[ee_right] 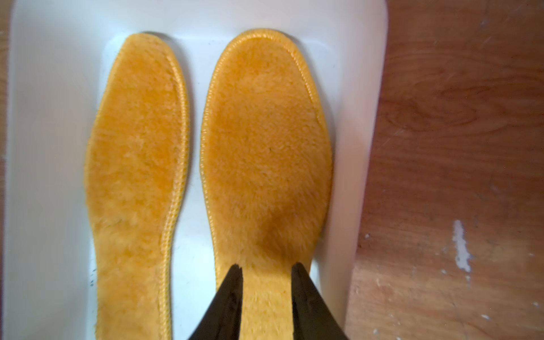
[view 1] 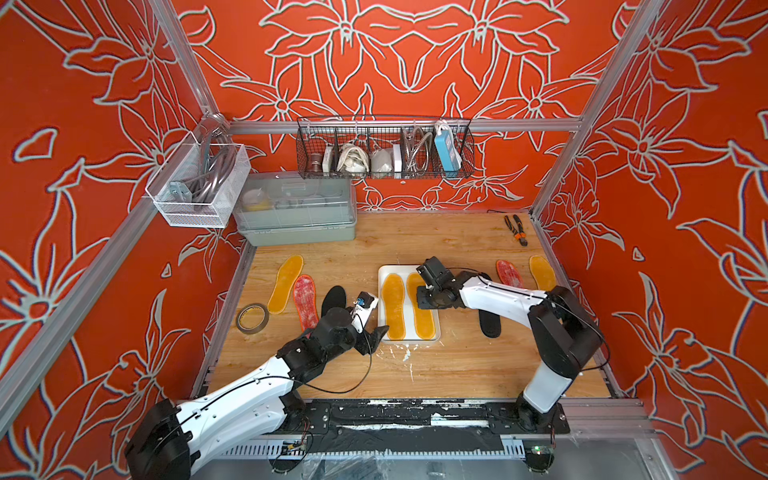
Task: Put the insoles into the storage box
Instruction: Place the insole in the storage box, then adjust the insole at the center of the board.
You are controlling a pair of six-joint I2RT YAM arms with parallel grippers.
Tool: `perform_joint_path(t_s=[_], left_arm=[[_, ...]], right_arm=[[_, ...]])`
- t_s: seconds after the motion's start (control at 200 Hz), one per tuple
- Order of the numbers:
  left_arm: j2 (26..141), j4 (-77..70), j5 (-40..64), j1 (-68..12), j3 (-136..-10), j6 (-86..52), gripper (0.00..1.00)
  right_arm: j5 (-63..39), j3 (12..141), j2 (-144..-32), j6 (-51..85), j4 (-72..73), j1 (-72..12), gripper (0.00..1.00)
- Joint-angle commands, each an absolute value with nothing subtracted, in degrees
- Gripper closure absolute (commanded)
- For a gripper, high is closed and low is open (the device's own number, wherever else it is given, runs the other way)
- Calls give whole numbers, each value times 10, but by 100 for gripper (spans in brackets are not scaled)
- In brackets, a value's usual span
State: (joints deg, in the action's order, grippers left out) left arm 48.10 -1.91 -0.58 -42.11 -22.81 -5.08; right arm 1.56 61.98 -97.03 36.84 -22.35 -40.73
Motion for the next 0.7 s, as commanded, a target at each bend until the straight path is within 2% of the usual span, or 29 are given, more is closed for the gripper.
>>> perform_joint_path(t_s=[0.0,0.175,0.39,0.696], left_arm=[[476,2,-3,-387,-231,-89,25],[482,21,102,-238,-233,-215,27],[502,145,134,-121,-275,-302,24],[562,184,129,-60,-291,-301,22]], right_arm=[[24,620,-895,331,-237,-414,62],[54,541,-790,266,-201,-411,38],[75,422,-656,207,-165,-411,31],[41,283,-510,151,-110,-411,26]])
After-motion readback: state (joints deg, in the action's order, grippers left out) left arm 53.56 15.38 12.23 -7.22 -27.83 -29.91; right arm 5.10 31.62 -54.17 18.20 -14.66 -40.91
